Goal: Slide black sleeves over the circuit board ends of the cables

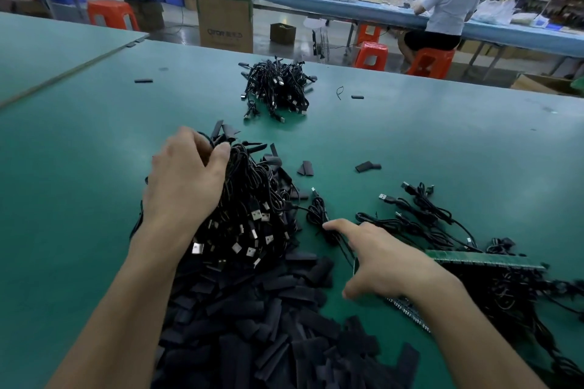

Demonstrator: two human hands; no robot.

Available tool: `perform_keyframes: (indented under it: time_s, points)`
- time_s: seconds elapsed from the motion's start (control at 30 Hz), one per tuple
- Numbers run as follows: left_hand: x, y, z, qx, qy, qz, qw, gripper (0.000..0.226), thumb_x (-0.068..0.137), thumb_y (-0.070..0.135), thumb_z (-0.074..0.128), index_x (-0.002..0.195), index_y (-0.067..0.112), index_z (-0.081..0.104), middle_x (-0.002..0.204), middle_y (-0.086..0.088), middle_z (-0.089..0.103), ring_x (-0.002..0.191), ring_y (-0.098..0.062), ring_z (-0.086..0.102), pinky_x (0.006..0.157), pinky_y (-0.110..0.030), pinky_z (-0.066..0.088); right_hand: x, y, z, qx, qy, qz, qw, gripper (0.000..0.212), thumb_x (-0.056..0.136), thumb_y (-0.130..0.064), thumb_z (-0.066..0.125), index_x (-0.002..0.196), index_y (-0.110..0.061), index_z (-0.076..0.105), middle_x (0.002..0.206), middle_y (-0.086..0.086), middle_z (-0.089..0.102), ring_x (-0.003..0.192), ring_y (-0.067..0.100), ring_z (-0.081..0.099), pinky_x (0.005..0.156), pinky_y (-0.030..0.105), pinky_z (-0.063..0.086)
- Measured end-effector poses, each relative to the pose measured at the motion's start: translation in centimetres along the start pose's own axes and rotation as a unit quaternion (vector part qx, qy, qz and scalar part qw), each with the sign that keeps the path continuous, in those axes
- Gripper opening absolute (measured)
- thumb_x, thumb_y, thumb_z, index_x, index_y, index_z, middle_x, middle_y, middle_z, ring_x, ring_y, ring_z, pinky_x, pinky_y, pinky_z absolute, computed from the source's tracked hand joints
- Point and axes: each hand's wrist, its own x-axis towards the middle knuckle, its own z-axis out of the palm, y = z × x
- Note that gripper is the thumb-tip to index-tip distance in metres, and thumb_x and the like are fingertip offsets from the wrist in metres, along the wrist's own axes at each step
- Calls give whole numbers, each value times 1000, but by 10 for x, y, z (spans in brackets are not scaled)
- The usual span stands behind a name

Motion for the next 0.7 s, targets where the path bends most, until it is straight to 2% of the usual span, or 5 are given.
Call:
perform_keyframes:
  time_s: [0.13,0.27,0.4,0.57,0.7]
  points:
    - [-4,2,-2,28,55,11,998,27,94,31,67,101,22,43,104,1,45,88,-22,46,73,-40,35,1,1,-6,54,71,-29,996,81,80,-12,67,145,-44,31,127,-1,49,75,9,57,67,31,54]
    - [-9,17,-4,19,66,115,991,16,92,24,69,94,25,53,98,7,51,82,-20,55,75,-37,45,3,-5,-14,153,234,-75,957,39,88,-14,62,125,-26,54,112,-4,60,85,-2,56,69,19,41]
    - [-22,30,2,-99,-103,204,968,15,85,34,76,94,29,65,85,15,63,74,-3,59,66,-16,44,4,-20,-24,211,390,-123,888,20,89,-8,67,92,-27,62,91,-12,66,80,-2,64,66,5,45]
    - [-32,36,12,-216,-236,228,919,26,81,42,78,105,38,66,98,18,69,91,-8,66,69,-33,56,-1,-33,-27,387,328,-253,824,29,82,-7,80,96,-29,67,76,-3,73,68,12,71,69,33,61]
    - [-32,37,13,-286,-258,192,903,23,79,39,81,96,33,67,83,12,70,74,-4,65,62,-20,53,4,-36,-24,500,299,-282,762,18,77,-8,82,82,-16,66,69,-1,71,60,13,68,60,23,56]
